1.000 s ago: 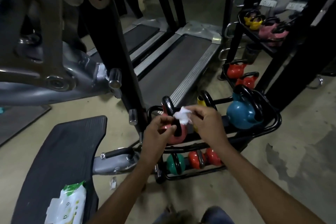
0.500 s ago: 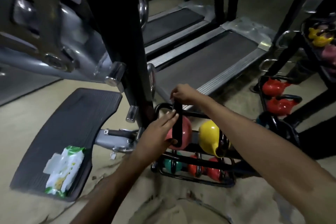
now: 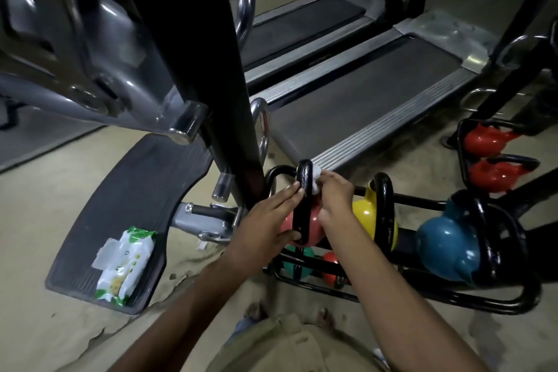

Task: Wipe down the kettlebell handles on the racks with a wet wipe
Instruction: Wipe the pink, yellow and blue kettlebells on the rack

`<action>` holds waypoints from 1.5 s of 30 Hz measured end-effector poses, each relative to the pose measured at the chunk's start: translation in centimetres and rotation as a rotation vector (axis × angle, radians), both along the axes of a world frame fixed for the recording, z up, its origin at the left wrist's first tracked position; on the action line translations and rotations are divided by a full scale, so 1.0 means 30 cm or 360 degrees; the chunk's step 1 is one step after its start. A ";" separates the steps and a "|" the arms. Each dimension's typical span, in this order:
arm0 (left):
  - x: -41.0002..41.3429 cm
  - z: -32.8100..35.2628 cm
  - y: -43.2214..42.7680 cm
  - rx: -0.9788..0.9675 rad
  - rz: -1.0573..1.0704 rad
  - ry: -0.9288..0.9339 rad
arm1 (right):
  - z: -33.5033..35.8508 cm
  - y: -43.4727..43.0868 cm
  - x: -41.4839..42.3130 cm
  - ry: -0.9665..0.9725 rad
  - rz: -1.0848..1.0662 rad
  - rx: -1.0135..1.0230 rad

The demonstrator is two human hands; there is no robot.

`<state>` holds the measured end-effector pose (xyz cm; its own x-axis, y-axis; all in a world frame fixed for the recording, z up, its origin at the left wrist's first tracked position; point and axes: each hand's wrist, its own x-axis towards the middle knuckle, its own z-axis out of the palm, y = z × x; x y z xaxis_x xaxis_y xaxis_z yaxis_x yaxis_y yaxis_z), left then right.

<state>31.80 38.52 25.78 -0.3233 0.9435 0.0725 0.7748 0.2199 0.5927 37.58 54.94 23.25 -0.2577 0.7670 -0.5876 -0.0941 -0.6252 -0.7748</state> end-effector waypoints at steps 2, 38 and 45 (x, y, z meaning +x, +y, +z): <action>-0.006 -0.004 0.000 0.0019 -0.0028 -0.0014 | 0.012 -0.017 -0.021 0.0280 -0.0011 -0.0333; -0.030 -0.024 -0.016 0.0082 -0.0076 0.0149 | 0.064 -0.053 0.010 0.0347 0.0246 -0.0544; -0.028 -0.026 -0.019 0.0080 -0.0090 0.0177 | 0.084 -0.071 0.021 0.0415 0.0013 -0.0503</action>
